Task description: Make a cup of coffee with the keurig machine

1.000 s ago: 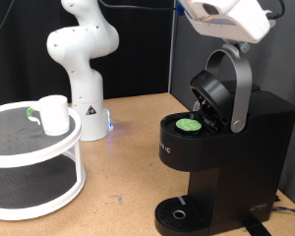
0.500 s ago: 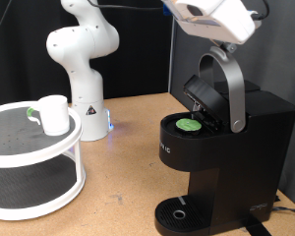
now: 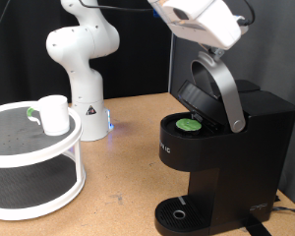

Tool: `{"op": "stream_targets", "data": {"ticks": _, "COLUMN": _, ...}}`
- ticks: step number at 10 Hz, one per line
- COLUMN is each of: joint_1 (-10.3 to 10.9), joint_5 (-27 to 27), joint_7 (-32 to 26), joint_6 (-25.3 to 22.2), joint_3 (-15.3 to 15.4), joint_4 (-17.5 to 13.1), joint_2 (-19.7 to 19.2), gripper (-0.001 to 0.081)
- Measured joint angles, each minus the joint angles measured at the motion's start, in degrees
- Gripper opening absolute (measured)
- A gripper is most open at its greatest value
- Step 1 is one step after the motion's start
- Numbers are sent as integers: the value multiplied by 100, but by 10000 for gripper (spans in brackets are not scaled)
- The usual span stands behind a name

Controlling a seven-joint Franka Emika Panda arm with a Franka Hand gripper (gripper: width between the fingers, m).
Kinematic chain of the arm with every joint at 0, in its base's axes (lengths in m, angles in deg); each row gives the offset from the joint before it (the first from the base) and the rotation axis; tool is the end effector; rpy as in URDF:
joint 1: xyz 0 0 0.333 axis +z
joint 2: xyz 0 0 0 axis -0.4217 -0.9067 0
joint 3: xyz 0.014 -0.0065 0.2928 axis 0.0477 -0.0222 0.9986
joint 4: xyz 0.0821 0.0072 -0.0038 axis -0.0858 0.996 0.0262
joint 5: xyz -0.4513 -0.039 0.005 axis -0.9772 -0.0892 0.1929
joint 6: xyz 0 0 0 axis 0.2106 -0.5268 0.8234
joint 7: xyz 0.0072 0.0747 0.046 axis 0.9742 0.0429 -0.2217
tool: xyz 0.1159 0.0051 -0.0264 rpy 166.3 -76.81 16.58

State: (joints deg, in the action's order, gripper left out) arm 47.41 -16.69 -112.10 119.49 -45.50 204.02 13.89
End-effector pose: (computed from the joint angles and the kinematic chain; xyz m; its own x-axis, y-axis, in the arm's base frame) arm 0.5655 0.1102 0.4516 0.6616 0.5303 0.5301 0.7455 -0.5413 -0.3889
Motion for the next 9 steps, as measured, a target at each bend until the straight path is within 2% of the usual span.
{"op": "stream_targets", "data": {"ticks": 9, "joint_1": -231, "joint_5": -298, "joint_7": -491, "joint_6": -185, "joint_3": -176, "joint_4": 304, "joint_2": 55, "gripper": 0}}
